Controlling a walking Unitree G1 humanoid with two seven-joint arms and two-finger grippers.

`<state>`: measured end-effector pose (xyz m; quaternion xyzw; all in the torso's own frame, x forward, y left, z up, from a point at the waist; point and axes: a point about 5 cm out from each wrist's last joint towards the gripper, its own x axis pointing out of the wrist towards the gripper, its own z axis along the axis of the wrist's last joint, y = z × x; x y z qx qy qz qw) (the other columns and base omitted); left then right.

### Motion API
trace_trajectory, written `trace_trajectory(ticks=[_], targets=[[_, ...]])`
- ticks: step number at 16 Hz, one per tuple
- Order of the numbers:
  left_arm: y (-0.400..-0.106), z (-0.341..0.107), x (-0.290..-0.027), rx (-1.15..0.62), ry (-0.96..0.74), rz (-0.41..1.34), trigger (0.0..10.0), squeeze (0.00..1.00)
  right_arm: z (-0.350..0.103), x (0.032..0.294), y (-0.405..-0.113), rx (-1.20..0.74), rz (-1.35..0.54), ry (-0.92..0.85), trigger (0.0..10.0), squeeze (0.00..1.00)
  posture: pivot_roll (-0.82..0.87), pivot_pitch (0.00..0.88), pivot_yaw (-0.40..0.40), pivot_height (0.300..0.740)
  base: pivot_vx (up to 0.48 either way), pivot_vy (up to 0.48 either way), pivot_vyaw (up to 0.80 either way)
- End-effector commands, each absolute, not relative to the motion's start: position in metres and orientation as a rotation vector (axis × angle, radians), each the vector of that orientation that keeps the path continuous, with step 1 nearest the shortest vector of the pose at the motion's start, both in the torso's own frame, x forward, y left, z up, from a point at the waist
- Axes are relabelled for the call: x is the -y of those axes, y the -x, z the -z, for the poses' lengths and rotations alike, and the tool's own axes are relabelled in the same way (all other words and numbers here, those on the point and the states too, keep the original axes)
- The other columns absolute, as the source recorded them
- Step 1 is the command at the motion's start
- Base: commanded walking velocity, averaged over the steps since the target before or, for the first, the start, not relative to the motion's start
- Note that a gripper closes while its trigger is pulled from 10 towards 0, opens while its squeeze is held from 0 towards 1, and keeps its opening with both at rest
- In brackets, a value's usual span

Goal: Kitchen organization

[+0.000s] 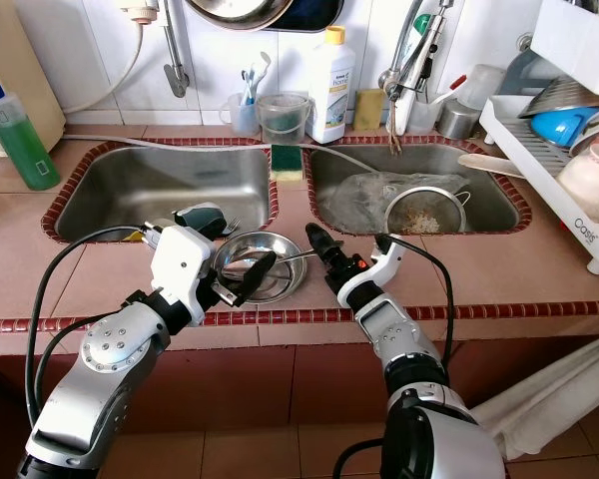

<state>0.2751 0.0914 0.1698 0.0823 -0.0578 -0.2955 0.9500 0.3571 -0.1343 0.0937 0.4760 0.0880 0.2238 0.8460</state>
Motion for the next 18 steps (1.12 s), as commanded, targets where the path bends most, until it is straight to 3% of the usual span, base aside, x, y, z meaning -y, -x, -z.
trace_trajectory(ticks=[1,4,5,6,7,8,11,13,18], targets=[[-0.275,-0.176,-0.092,0.135,-0.171,0.590,10.0,0.00,-0.101,0.132,-0.360,-0.167,-0.496,-1.018,10.0,0.00,-0.08,0.044,-0.012,0.740,0.000,0.000,0.00],[-0.275,-0.176,-0.092,0.136,-0.170,0.586,10.0,0.00,-0.101,0.131,-0.360,-0.166,-0.505,-1.024,10.0,0.00,-0.08,0.049,-0.013,0.740,0.000,0.000,0.00],[-0.275,-0.177,-0.093,0.137,-0.170,0.585,10.0,0.00,-0.101,0.131,-0.360,-0.164,-0.506,-1.025,7.8,0.00,-0.08,0.052,-0.012,0.740,0.000,0.000,0.00],[-0.275,-0.177,-0.093,0.139,-0.174,0.580,10.0,0.00,-0.104,0.130,-0.361,-0.147,-0.517,-1.029,1.5,0.00,-0.08,0.055,-0.011,0.740,0.000,0.000,0.00],[-0.275,-0.177,-0.093,0.139,-0.174,0.580,10.0,0.00,-0.104,0.130,-0.361,-0.141,-0.523,-1.030,1.5,0.00,-0.08,0.055,-0.011,0.740,0.000,0.000,0.00],[-0.275,-0.178,-0.092,0.139,-0.172,0.579,10.0,0.00,-0.105,0.131,-0.361,-0.135,-0.524,-1.043,0.0,0.00,-0.08,0.056,-0.011,0.740,0.000,0.000,0.00],[-0.272,-0.178,-0.091,0.136,-0.154,0.607,10.0,0.00,-0.107,0.132,-0.362,-0.123,-0.517,-1.058,0.0,0.00,-0.08,0.055,-0.012,0.740,0.000,0.000,0.00],[-0.258,-0.171,-0.085,0.112,-0.172,0.722,10.0,0.00,-0.108,0.132,-0.363,-0.120,-0.515,-1.059,0.0,0.00,-0.07,0.057,-0.014,0.740,0.000,0.000,0.00],[-0.258,-0.168,-0.086,0.096,-0.194,0.725,10.0,0.00,-0.109,0.136,-0.364,-0.110,-0.499,-1.064,0.0,0.00,-0.07,0.059,-0.008,0.740,0.000,0.000,0.00]])
